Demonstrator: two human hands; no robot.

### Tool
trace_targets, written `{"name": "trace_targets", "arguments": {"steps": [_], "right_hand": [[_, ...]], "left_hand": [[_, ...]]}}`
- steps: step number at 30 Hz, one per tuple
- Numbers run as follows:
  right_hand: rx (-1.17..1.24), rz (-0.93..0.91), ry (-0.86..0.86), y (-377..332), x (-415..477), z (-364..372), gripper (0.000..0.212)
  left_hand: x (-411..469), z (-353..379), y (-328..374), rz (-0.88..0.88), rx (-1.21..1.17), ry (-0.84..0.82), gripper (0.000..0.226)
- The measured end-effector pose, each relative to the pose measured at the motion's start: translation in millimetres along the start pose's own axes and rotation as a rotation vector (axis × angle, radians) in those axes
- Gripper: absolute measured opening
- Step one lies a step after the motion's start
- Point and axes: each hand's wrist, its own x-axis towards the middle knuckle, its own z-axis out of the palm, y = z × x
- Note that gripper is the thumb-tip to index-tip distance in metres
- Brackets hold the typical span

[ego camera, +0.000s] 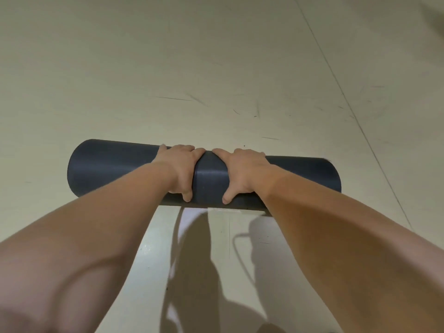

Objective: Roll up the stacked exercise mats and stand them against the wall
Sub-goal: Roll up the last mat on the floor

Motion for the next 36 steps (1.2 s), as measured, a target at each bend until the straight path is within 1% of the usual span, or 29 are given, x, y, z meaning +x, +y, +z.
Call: {"name": "trace_targets", "arguments": {"steps": [1,3,5,6,7,8,9,10,11,12,13,14,15,16,17,19,22,24,27,29,30,32,33,36], "right_hand": [[0.009,0.000,0.013,-3.6,-5.4,5.0,0.123],[0.036,0.011,0.043,-9.0,-15.1,17.6,0.117],[0.119,0.042,0.044,-14.1,-22.8,26.9,0.114],[0.175,0.060,0.038,-17.7,-26.4,31.2,0.112],[0.236,0.079,0.031,-22.5,-30.4,35.7,0.108],[0.297,0.100,0.023,-28.0,-34.6,41.1,0.104],[0.352,0.123,0.012,-33.9,-39.0,47.1,0.101],[0.406,0.145,0.002,-39.7,-43.2,52.8,0.100],[0.466,0.167,-0.008,-44.6,-47.2,57.4,0.099],[0.539,0.184,-0.023,-48.5,-49.8,61.2,0.099],[0.633,0.202,-0.043,-51.1,-51.5,64.8,0.099],[0.746,0.214,-0.063,-53.6,-53.8,67.9,0.098],[0.863,0.226,-0.084,-56.2,-55.7,72.8,0.095],[0.965,0.237,-0.100,-58.7,-58.5,77.4,0.091],[1.046,0.243,-0.104,-60.9,-61.8,79.6,0.088],[1.171,0.246,-0.089,-64.8,-68.7,73.8,0.087],[1.315,0.217,-0.038,-66.6,-89.6,26.7,0.084],[1.378,0.200,0.025,-71.9,-116.9,-26.2,0.086],[1.396,0.175,0.121,-88.2,-174.1,-121.0,0.085],[1.384,0.158,0.168,-106.5,-221.2,-185.5,0.084],[1.374,0.149,0.183,-117.4,-247.3,-219.5,0.084],[1.357,0.122,0.199,-146.7,-300.0,-288.3,0.086],[1.351,0.112,0.205,-164.0,-326.1,-319.2,0.087],[1.355,0.067,0.203,-225.3,-397.7,-408.8,0.091]], "left_hand": [[-6.2,2.4,-0.4,0.018,0.010,0.023,0.119],[-27.9,15.5,-0.9,0.058,-0.003,0.140,0.113],[-60.4,36.9,-3.0,0.049,-0.156,0.341,0.097],[-78.5,48.1,-1.3,0.006,-0.274,0.479,0.085],[-96.0,60.8,3.6,-0.095,-0.403,0.632,0.074],[-110.2,71.7,10.3,-0.265,-0.557,0.752,0.067],[-120.9,78.5,18.9,-0.492,-0.762,0.795,0.067],[-126.9,83.8,27.5,-0.723,-1.011,0.732,0.076],[-130.4,86.9,35.0,-0.886,-1.270,0.579,0.090],[-131.3,89.4,41.8,-0.931,-1.530,0.392,0.100],[-130.4,90.8,47.3,-0.882,-1.777,0.226,0.099],[-129.1,91.1,50.1,-0.797,-1.976,0.100,0.087],[-127.9,91.4,51.2,-0.737,-2.095,0.057,0.073],[-126.1,89.8,52.0,-0.714,-2.143,0.083,0.063],[-124.4,86.7,50.8,-0.717,-2.146,0.124,0.059],[-125.3,68.4,46.7,-0.710,-2.143,0.182,0.062],[-134.6,14.6,37.5,-0.630,-2.126,0.256,0.071],[-150.4,-38.4,31.0,-0.543,-2.072,0.272,0.069],[-194.0,-135.1,21.5,-0.399,-2.016,0.239,0.051],[-236.0,-197.4,14.5,-0.341,-1.994,0.232,0.047],[-261.1,-231.0,11.0,-0.324,-1.994,0.234,0.051],[-319.0,-295.8,-2.0,-0.306,-2.012,0.257,0.069],[-349.9,-325.6,-9.6,-0.292,-2.016,0.261,0.075],[-447.7,-410.4,-39.7,-0.271,-2.019,0.291,0.081]]}}
